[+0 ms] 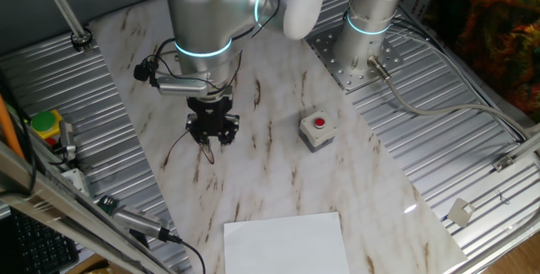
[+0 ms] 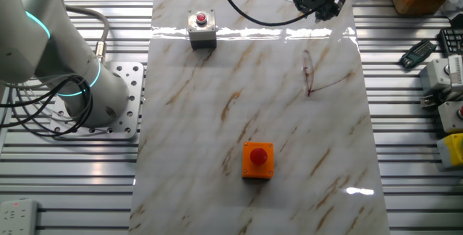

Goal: Unfold the leg of the glasses (with one hand)

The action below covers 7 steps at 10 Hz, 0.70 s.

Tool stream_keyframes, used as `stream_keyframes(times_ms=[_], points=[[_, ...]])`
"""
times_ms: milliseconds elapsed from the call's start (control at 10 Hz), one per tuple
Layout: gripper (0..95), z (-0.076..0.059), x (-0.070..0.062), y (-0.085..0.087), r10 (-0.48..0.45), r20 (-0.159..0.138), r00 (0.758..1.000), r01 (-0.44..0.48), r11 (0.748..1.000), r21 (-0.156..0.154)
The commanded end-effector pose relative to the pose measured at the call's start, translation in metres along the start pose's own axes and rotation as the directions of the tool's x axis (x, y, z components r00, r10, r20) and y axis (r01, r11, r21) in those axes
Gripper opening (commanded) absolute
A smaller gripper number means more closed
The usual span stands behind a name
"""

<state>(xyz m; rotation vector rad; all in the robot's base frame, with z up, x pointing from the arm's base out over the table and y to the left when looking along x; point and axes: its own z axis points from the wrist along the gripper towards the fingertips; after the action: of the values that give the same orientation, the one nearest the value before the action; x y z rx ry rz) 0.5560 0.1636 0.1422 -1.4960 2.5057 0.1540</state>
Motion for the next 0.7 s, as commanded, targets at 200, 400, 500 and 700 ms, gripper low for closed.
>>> stream_keyframes(times_ms=[200,400,500,700], points=[[19.0,-0.001,-0.001,0.0,-0.001,-0.013,1.0,0.001,1.0,0.006],[19.0,0.0,-0.001,-0.001,-0.019,-0.016,1.0,0.019,1.0,0.006],[19.0,0.002,-0.001,-0.002,-0.033,-0.015,0.999,0.033,0.999,0.005],[19.0,0.014,0.004,-0.007,-0.072,-0.015,0.997,0.073,0.997,0.007]])
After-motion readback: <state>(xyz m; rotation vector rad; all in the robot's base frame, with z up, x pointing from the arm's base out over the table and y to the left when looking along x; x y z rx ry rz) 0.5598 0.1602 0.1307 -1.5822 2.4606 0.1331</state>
